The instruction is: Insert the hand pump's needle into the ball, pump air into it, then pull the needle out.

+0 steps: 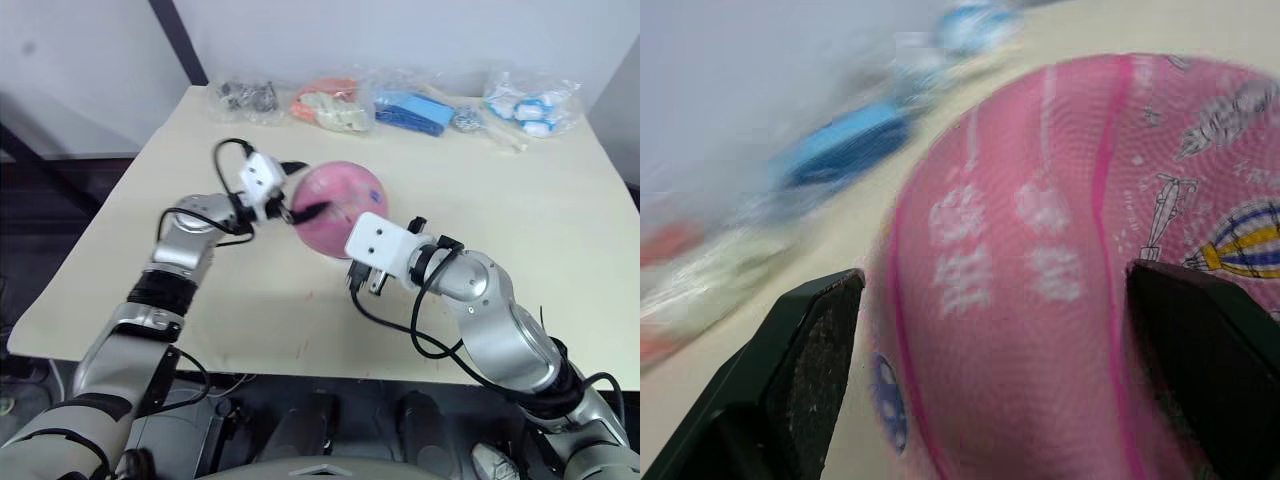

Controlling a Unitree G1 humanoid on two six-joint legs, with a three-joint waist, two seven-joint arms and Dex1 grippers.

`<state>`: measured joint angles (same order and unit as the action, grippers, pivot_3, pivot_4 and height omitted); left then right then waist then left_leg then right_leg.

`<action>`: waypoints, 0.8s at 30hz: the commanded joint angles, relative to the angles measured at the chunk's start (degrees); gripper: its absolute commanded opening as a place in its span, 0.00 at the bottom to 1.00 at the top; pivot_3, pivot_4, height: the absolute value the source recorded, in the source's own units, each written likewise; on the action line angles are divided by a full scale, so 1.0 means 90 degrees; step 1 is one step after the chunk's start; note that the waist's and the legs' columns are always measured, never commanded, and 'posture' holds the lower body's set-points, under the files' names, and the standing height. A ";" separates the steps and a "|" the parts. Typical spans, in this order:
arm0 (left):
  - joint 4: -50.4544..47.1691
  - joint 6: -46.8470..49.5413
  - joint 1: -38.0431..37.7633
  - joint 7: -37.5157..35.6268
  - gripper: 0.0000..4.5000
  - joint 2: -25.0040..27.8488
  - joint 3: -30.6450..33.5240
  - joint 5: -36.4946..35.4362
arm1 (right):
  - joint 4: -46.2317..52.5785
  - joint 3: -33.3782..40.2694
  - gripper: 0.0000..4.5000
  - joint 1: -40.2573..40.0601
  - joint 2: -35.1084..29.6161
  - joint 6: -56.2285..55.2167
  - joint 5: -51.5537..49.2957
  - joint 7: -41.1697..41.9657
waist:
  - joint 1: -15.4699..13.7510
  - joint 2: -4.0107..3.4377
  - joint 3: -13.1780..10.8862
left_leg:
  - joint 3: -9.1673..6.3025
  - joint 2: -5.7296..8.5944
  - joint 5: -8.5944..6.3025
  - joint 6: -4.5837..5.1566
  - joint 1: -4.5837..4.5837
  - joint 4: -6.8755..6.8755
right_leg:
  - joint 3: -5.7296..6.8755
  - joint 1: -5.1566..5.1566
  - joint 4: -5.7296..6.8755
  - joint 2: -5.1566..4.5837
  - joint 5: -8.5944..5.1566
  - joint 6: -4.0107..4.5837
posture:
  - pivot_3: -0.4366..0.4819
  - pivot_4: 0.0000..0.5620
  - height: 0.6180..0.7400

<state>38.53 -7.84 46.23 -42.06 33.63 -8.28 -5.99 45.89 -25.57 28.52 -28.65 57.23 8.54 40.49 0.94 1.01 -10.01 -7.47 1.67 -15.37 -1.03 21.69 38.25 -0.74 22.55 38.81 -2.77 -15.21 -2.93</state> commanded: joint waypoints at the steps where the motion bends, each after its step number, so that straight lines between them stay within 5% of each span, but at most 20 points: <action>1: 0.0657 0.0233 -0.0280 0.0146 1.00 -0.0052 -0.0198 0.0591 | 0.0289 0.0112 0.08 0.0055 -0.0065 0.0144 -0.0190 -0.0042 | 0.0068 -0.0046 0.0026 | 0.0002 0.0004 0.0000 0.0000 -0.0007 -0.0004 | -0.0011 0.0001 0.0001 0.0001 -0.0001 -0.0002 | 0.48 0.27 1.00; 11: 0.0497 0.0203 -0.0336 -0.0227 1.00 -0.0306 0.0281 0.0364 | 0.0510 0.0603 0.08 -0.0419 -0.0160 0.0371 -0.0565 -0.0412 | -0.0193 -0.0067 0.0039 | -0.0016 0.0040 0.0000 0.0000 0.0029 -0.0002 | 0.0006 0.0006 -0.0018 -0.0039 0.0007 0.0011 | 0.48 0.27 1.00; 24: -0.0880 0.0688 -0.0751 -0.0959 1.00 -0.0605 0.0524 -0.0122 | 0.0805 0.1872 0.08 -0.1073 -0.0250 0.0818 -0.1166 -0.0749 | -0.0131 -0.0067 0.0038 | -0.0026 0.0035 0.0000 0.0000 0.0030 -0.0004 | 0.0014 0.0005 -0.0021 -0.0030 0.0008 0.0012 | 0.48 0.27 1.00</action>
<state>30.21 -3.28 40.85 -50.15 27.88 -2.08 -8.62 51.06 -11.32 18.98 -31.11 63.52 -1.45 34.85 -0.24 0.41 -9.66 -7.70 1.97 -15.38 -1.02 21.95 38.21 -0.61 22.60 38.63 -3.03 -15.14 -2.82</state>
